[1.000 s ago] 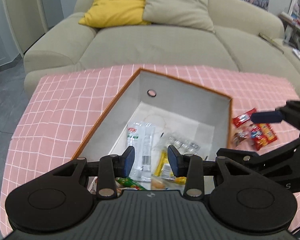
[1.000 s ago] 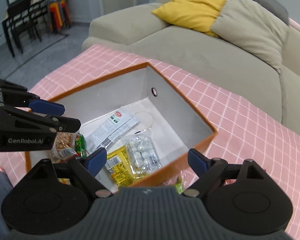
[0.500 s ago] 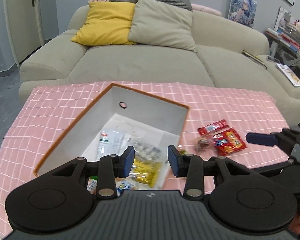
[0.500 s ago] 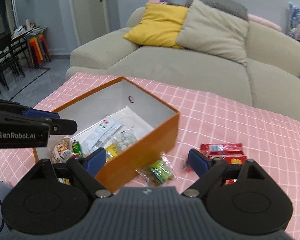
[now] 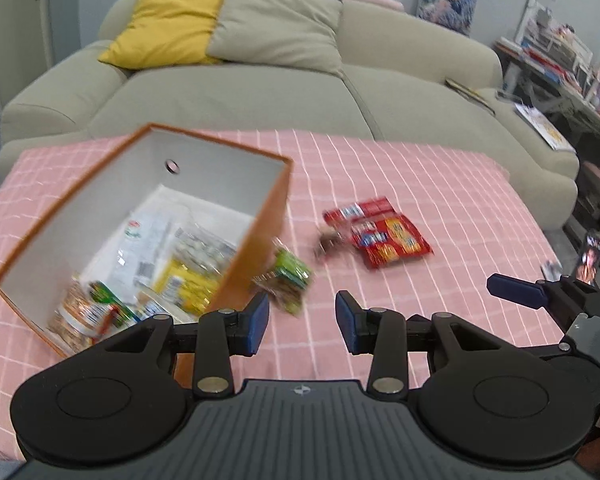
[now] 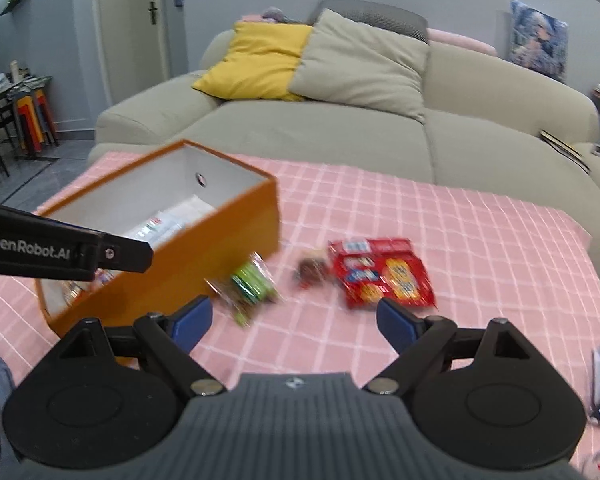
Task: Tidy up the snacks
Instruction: 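Withdraw both tools from the box toward the remaining snacks, then grasp the green Green Bean bag with the left tool while the right tool grasps the red snack bag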
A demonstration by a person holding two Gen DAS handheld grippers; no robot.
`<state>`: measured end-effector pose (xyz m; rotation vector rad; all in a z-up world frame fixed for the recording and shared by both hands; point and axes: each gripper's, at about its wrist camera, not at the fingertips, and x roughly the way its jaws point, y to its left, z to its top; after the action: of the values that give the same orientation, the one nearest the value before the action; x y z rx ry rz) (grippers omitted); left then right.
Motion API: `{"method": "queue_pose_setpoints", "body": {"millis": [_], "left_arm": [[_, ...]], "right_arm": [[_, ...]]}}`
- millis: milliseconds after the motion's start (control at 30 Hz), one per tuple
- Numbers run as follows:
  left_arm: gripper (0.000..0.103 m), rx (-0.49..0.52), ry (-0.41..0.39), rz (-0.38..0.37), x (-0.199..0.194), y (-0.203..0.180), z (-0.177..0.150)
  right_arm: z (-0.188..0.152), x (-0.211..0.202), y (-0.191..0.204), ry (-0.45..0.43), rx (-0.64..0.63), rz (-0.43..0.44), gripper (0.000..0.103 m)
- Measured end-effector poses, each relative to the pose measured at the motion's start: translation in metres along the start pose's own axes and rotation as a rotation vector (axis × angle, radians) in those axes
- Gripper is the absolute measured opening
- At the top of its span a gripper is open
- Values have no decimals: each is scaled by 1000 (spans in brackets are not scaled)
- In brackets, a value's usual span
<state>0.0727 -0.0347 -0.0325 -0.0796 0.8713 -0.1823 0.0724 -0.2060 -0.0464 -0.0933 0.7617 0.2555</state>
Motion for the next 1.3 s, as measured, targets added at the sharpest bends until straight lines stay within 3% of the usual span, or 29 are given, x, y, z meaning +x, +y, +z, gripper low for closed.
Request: {"method": "queue_pose_setpoints", "body": {"millis": [200, 467, 800, 1033, 1300], "left_arm": [[46, 2, 23, 9, 17, -10, -17], [49, -1, 49, 52, 46, -11, -22], [55, 226, 50, 136, 89, -41, -4], [56, 326, 75, 205, 121, -48, 4], [56, 374, 119, 255, 152, -50, 10]], "right_arm": [[-28, 9, -21, 60, 45, -77, 79], [-37, 27, -27, 110, 54, -70, 79], [-21, 58, -34, 116, -61, -59, 80], [-11, 88, -46, 111, -172, -73, 79], [-13, 127, -55, 116, -397, -87, 76]]}}
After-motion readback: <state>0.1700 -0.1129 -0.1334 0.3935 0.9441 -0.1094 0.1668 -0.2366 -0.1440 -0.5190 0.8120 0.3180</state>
